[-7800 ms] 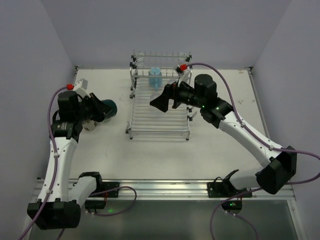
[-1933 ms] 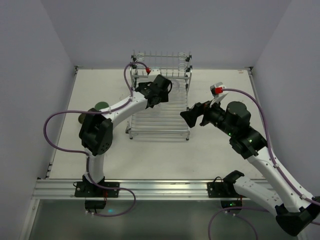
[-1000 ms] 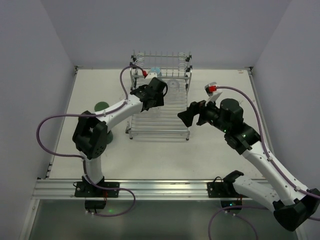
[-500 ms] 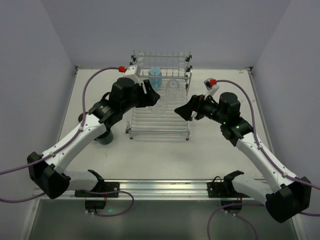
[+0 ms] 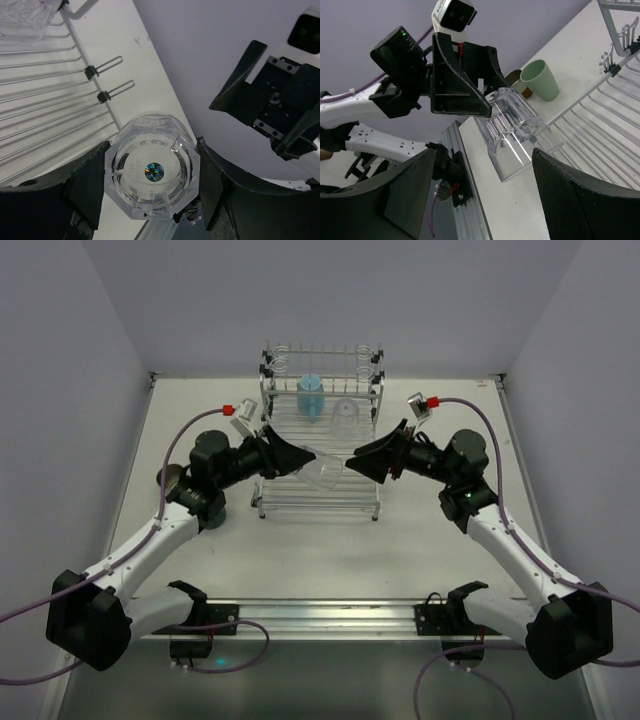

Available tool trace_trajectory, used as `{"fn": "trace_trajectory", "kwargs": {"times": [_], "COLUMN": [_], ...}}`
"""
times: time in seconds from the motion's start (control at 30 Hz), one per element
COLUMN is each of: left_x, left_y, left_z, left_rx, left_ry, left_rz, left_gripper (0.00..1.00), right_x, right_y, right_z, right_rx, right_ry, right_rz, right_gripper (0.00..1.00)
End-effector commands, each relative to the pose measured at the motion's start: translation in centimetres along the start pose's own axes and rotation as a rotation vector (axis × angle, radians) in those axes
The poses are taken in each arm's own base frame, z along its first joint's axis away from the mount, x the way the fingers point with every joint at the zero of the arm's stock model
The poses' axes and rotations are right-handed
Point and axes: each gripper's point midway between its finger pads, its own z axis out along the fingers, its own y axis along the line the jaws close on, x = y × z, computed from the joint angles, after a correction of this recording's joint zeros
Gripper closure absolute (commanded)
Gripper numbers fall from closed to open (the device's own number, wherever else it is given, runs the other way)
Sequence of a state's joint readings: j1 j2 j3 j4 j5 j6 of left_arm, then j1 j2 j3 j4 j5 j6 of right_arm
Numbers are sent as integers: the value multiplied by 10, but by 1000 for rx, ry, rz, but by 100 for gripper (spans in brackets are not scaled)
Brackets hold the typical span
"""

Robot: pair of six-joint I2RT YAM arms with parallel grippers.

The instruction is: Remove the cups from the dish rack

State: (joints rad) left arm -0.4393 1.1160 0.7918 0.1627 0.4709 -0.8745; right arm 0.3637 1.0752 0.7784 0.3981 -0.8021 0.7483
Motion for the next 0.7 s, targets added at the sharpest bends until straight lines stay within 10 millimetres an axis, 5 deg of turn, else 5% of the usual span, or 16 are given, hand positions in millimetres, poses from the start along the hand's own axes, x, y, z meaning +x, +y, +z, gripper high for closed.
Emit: {"fn": "trace_trajectory", "kwargs": {"times": [0.0,0.4,0.67], "left_x": [-19,-20,-18], "left_y": [-60,-66,-64], "left_z": [-10,-9,-3], "left_rx": [289,333,359], "left_ry": [-55,-54,-47], "left_rz": [6,-15,-49], "left_gripper": [100,100,100], "right_x": [-2,12,14], "right_y": [13,-4,17], "right_z": [2,3,3], "right_rx": [-97,-92,-263], "right_ry": [5,18,19], "right_rz": [-6,38,72], "right_gripper": [20,20,25]}}
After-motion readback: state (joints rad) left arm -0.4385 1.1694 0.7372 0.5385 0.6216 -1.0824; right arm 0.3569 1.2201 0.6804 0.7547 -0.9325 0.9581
